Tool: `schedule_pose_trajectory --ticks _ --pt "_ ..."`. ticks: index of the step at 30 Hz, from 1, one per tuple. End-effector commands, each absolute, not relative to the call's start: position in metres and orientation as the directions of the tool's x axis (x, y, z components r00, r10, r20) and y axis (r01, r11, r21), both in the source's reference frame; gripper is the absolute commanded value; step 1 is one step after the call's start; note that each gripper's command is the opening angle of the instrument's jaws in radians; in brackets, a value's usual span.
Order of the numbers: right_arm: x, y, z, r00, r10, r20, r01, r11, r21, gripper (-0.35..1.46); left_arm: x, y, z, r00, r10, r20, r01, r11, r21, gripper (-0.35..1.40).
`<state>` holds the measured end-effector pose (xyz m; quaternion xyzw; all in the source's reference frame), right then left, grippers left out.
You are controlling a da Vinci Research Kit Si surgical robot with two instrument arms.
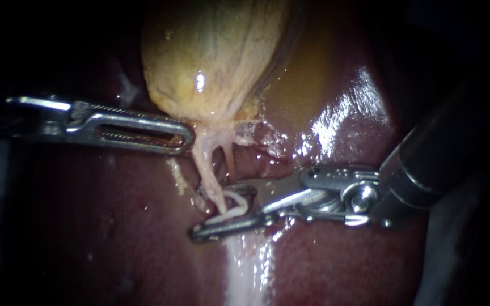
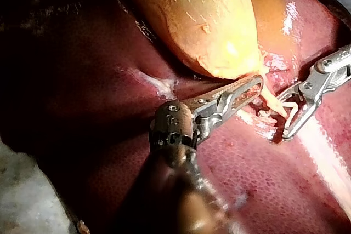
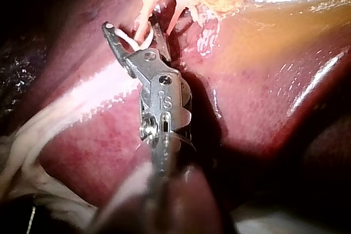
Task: Clipping first clip left tube
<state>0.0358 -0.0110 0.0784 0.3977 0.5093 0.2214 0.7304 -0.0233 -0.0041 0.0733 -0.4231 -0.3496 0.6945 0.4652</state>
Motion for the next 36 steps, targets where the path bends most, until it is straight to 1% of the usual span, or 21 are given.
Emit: schedule_pose_trajectory --ticks 1,10,16,31,36 --pt "0.0359 -0.011 0.0783 0.383 0.731 -0.565 0.085 0.581 0.809 0.49 -0.0233 -0.0041 0.0733 -0.209 0.942 -0.262 -0.351 -0.323 -0.879 -0.35" --pt "0.0361 -0.0123 0.0776 0.385 0.753 -0.533 0.126 0.529 0.839 0.49 -0.0233 -0.0041 0.0733 -0.209 0.942 -0.262 -0.351 -0.323 -0.879 -0.35" --pt "0.0364 -0.0131 0.0777 0.391 0.757 -0.524 0.146 0.511 0.847 0.48 -0.0233 -0.0041 0.0733 -0.209 0.942 -0.262 -0.351 -0.323 -0.879 -0.35" --pt "0.0374 -0.013 0.0778 0.327 0.799 -0.505 0.179 0.472 0.863 0.47 -0.0233 -0.0041 0.0733 -0.209 0.942 -0.262 -0.351 -0.323 -0.879 -0.35" --pt "0.0374 -0.0129 0.0781 0.328 0.802 -0.5 0.177 0.467 0.866 0.42 -0.0234 -0.0041 0.0733 -0.209 0.942 -0.262 -0.351 -0.323 -0.879 -0.35"
